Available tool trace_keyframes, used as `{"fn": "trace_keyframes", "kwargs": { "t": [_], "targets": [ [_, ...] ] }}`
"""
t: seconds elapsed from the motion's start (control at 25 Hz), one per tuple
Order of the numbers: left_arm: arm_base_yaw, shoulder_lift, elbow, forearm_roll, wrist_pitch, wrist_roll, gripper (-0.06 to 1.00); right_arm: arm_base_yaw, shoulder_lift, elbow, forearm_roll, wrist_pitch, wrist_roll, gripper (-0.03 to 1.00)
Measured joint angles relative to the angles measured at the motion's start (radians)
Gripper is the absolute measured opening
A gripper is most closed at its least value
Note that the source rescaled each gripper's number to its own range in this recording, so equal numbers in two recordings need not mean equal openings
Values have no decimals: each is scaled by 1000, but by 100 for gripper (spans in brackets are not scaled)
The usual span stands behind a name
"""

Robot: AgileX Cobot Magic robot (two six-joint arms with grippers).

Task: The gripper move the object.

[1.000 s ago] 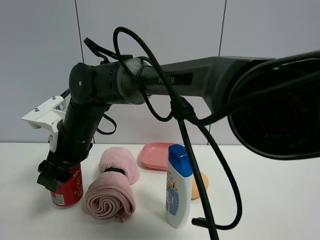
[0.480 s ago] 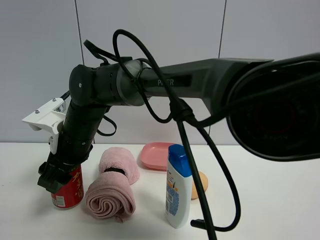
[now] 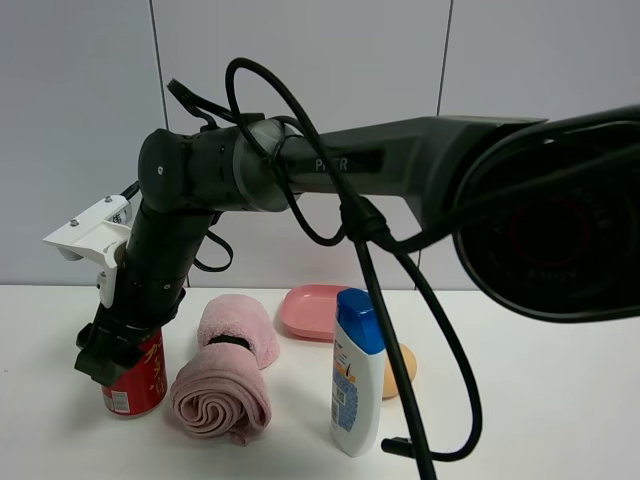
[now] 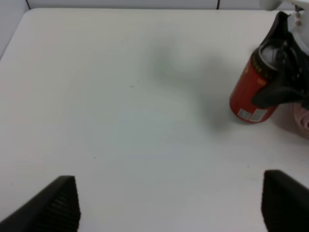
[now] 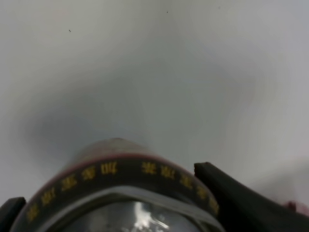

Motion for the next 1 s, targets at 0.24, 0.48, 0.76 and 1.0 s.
{"fn": "trace_keyframes", "kwargs": {
  "t": [0.24, 0.48, 0.76, 1.0],
  "targets": [
    [0, 0, 0, 0, 0, 0, 100, 9, -1, -1, 1, -24, 0, 22],
    [0, 0, 0, 0, 0, 0, 100, 19, -11, -1, -11, -24, 12, 36],
    [0, 0, 0, 0, 0, 0, 100, 23, -151, -1, -93, -21, 30, 37],
    [0, 0, 0, 0, 0, 0, 100, 23, -329, -3, -320, 21, 110, 80]
  ]
}}
